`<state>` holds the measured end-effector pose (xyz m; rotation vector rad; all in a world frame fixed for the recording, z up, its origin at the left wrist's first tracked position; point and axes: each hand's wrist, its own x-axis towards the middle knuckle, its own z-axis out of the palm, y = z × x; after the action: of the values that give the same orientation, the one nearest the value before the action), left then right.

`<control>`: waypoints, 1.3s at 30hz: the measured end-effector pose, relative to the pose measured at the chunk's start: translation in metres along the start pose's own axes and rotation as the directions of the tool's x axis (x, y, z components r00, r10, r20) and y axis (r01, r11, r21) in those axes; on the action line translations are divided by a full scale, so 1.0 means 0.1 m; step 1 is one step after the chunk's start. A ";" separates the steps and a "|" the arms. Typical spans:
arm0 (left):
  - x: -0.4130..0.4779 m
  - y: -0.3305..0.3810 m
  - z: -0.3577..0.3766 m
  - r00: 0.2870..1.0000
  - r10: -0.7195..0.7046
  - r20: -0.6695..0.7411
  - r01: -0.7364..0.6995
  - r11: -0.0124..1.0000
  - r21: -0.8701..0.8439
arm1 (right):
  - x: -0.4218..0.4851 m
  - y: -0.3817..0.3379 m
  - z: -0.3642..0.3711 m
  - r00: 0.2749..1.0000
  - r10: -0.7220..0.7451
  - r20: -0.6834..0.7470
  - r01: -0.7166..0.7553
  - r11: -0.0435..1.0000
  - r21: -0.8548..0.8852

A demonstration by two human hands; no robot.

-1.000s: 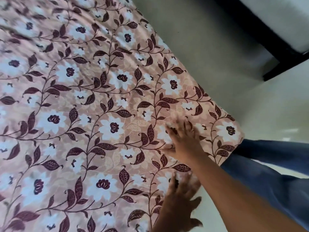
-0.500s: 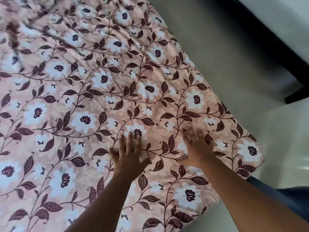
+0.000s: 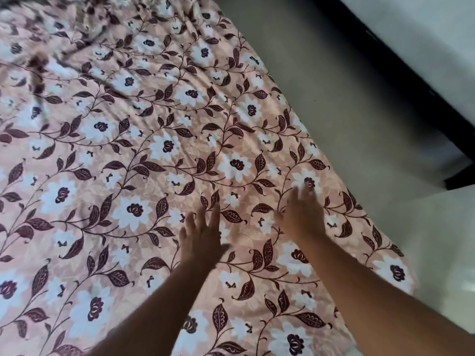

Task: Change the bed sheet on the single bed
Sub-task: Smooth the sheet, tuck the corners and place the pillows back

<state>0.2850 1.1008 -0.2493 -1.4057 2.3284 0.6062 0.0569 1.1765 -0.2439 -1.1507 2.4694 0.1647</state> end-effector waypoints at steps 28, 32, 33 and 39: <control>1.62 0.55 -0.60 0.964 -0.048 0.263 0.025 0.995 0.092 | 2.23 1.14 -0.54 0.942 0.246 0.230 -0.333 0.585 0.739; 1.69 0.56 -0.66 0.974 -0.045 0.221 0.031 0.997 0.065 | 2.45 1.28 -0.55 0.900 0.380 0.213 -0.426 0.672 0.605; 1.70 0.57 -0.66 0.975 -0.045 0.219 0.031 0.997 0.067 | 2.49 1.33 -0.53 0.880 0.414 0.233 -0.468 0.677 0.568; 1.67 0.62 -0.58 0.969 -0.055 0.241 0.033 0.995 0.092 | 2.23 1.14 -0.41 0.944 0.306 -0.122 -0.243 0.898 0.368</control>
<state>0.1508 0.9723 -0.2732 -1.2631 2.0997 0.6183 -0.1703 1.0822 -0.3060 -0.6880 2.6668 -0.3013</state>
